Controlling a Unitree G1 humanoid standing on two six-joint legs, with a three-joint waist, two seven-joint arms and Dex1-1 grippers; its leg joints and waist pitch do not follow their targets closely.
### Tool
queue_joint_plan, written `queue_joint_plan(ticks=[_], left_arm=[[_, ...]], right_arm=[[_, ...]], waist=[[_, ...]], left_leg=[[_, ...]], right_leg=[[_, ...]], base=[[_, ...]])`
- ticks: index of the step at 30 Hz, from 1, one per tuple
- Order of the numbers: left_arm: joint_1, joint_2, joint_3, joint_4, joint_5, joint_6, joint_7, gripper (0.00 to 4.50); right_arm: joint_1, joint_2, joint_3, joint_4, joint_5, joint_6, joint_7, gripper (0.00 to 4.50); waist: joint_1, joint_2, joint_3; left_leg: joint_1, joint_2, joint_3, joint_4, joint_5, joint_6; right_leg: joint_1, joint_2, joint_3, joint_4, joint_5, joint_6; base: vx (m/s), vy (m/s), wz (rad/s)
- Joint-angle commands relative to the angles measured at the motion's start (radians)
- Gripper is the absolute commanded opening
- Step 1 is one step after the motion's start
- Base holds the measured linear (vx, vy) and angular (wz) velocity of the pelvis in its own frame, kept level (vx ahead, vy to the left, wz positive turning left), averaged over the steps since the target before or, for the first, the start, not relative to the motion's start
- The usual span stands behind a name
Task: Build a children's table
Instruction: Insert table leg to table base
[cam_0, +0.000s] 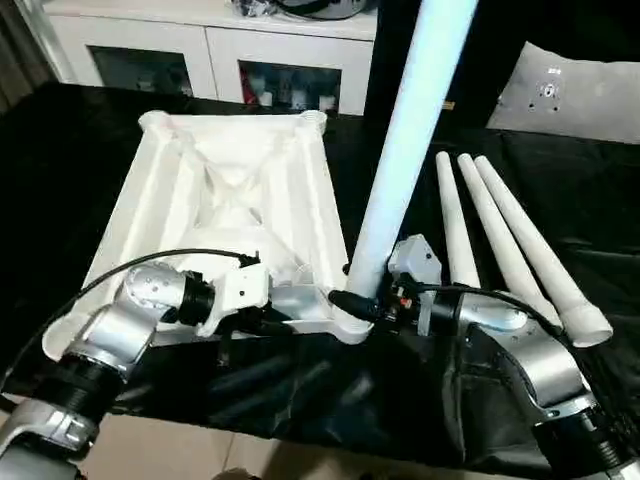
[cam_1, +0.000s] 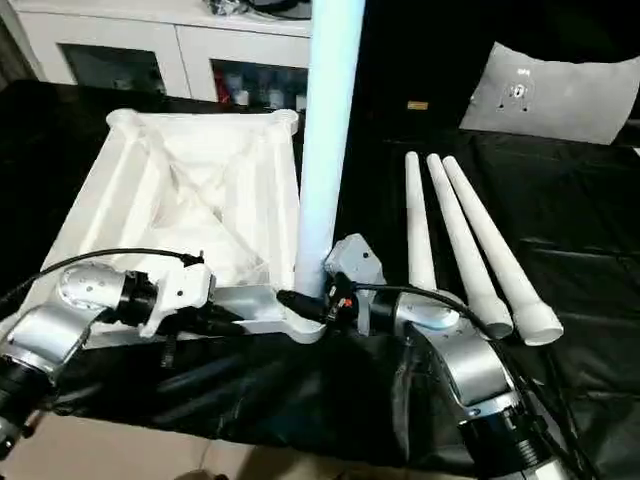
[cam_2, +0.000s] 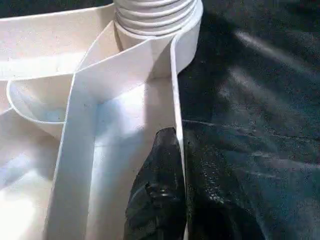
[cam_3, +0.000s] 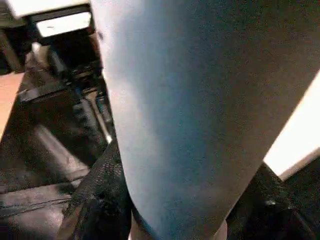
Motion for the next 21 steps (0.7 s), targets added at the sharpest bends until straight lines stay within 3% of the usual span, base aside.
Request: queue_joint_plan(ticks=[1,3,7,13,14,15,16,19,21], left_arm=[[-0.06,-0.011,-0.003,-0.043,-0.014,-0.027,-0.029,0.0],[-0.068,-0.003,0.003,-0.036,-0.011,-0.024,-0.035,0.0],[-0.055,0.013,0.021,-0.046,-0.012,-0.007,-0.018,0.0],[-0.011,0.028,0.053,-0.093,-0.017,0.042,0.033,0.0],[0.065,0.024,0.099,-0.19,-0.013,0.133,0.128,0.0],[0.081,0.023,0.108,-0.211,-0.012,0.153,0.148,0.0],[0.146,0.007,0.146,-0.297,-0.008,0.236,0.233,0.0],[0.215,-0.034,0.174,-0.402,0.0,0.333,0.325,0.0],[0.265,-0.113,0.178,-0.508,0.012,0.434,0.417,0.0]], right_arm=[[0.078,-0.01,0.189,0.134,-0.05,0.106,0.068,1.91],[0.074,0.001,0.192,0.141,-0.056,0.105,0.07,1.91],[0.059,0.031,0.175,0.166,-0.067,0.089,0.042,1.91],[0.041,0.069,0.133,0.206,-0.095,0.064,-0.032,1.91],[0.026,0.097,0.079,0.229,-0.106,0.059,-0.123,1.91],[0.023,0.102,0.068,0.233,-0.109,0.058,-0.141,1.91],[0.013,0.121,0.028,0.241,-0.115,0.059,-0.205,1.91],[0.004,0.137,-0.006,0.243,-0.125,0.062,-0.258,1.91],[-0.013,0.166,-0.038,0.267,-0.121,0.065,-0.318,1.91]], waist=[[-0.005,0.021,-0.014],[-0.006,0.014,-0.011],[-0.01,0.013,-0.01],[-0.022,0.016,0.001],[-0.028,0.015,0.001],[-0.032,0.016,0.002],[-0.038,0.013,0.005],[-0.051,0.013,0.011],[-0.053,0.012,0.008]], left_leg=[[0.004,0.039,-0.01,-0.091,-0.346,-0.02],[0.0,0.038,-0.009,-0.092,-0.331,-0.016],[0.002,0.039,-0.006,-0.096,-0.299,-0.01],[0.007,0.042,-0.012,-0.106,-0.401,-0.031],[0.001,0.047,-0.016,-0.11,-0.408,-0.041],[-0.006,0.046,-0.018,-0.112,-0.403,-0.047],[-0.007,0.044,-0.02,-0.113,-0.421,-0.045],[-0.002,0.044,-0.023,-0.113,-0.445,-0.039],[0.001,0.046,-0.02,-0.111,-0.443,-0.034]], right_leg=[[0.018,-0.045,0.035,-0.085,-0.257,-0.188],[0.022,-0.043,0.034,-0.081,-0.224,-0.197],[0.027,-0.045,0.033,-0.081,-0.185,-0.215],[0.014,-0.051,0.037,-0.101,-0.391,-0.18],[0.018,-0.055,0.037,-0.096,-0.403,-0.178],[0.022,-0.056,0.036,-0.094,-0.406,-0.179],[0.018,-0.054,0.034,-0.101,-0.467,-0.159],[0.007,-0.053,0.036,-0.112,-0.536,-0.138],[0.004,-0.051,0.037,-0.115,-0.524,-0.138]], base=[[0.0,0.0,0.0],[0.0,0.0,0.0],[0.0,0.0,0.0],[0.0,0.0,0.0],[0.0,0.0,0.0],[0.0,0.0,0.0],[0.0,0.0,0.0],[0.0,0.0,0.0],[0.0,0.0,0.0]])
